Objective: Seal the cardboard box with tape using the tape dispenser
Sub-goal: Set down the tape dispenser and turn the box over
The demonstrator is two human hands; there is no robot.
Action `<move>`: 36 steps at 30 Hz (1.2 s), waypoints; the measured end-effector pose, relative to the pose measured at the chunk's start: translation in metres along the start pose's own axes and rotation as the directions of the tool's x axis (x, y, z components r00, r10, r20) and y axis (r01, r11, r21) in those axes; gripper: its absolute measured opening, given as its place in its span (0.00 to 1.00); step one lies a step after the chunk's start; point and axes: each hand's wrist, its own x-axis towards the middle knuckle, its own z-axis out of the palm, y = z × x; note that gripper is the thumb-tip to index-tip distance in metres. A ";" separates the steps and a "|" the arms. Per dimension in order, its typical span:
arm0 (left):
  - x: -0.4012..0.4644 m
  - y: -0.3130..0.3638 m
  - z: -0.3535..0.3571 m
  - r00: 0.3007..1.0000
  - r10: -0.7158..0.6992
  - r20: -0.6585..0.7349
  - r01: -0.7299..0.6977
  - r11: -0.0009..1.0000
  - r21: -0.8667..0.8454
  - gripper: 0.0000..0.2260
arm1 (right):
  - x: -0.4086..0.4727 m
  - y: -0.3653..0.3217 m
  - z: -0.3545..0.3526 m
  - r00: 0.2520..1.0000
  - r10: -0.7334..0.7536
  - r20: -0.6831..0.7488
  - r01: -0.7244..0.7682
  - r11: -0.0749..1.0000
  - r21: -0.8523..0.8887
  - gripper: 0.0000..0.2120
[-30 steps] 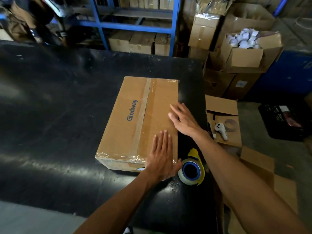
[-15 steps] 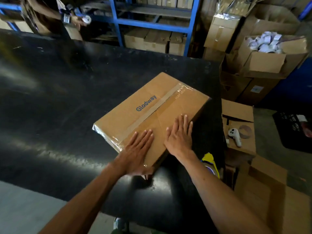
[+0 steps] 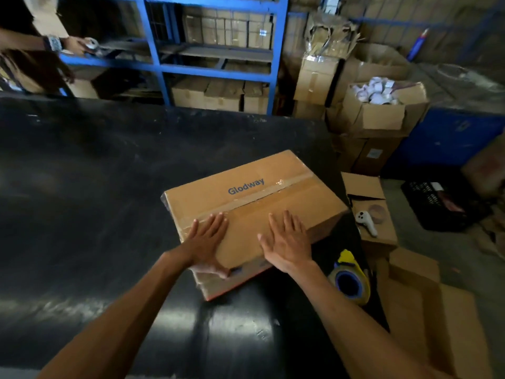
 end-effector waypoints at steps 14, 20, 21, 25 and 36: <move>0.014 -0.056 -0.007 1.000 0.008 -0.010 -0.008 1.000 -0.024 0.68 | -0.009 -0.019 0.009 0.931 0.361 0.050 -0.365 0.925 0.104 0.40; 0.027 -0.069 -0.013 0.997 0.068 -0.039 -0.068 0.998 0.006 0.66 | -0.005 -0.029 0.011 0.902 0.425 0.079 -0.432 0.890 0.147 0.40; 0.028 -0.071 -0.012 0.996 0.074 -0.049 -0.074 0.997 0.004 0.66 | -0.005 -0.029 0.013 0.900 0.430 0.077 -0.436 0.887 0.152 0.40; 0.030 -0.073 -0.006 0.993 0.076 -0.090 -0.076 0.997 0.006 0.65 | -0.004 -0.029 0.015 0.897 0.438 0.063 -0.442 0.882 0.164 0.40; 0.037 -0.079 -0.002 0.987 0.109 -0.119 -0.106 0.994 0.035 0.65 | -0.002 -0.030 0.020 0.886 0.459 0.063 -0.462 0.871 0.168 0.40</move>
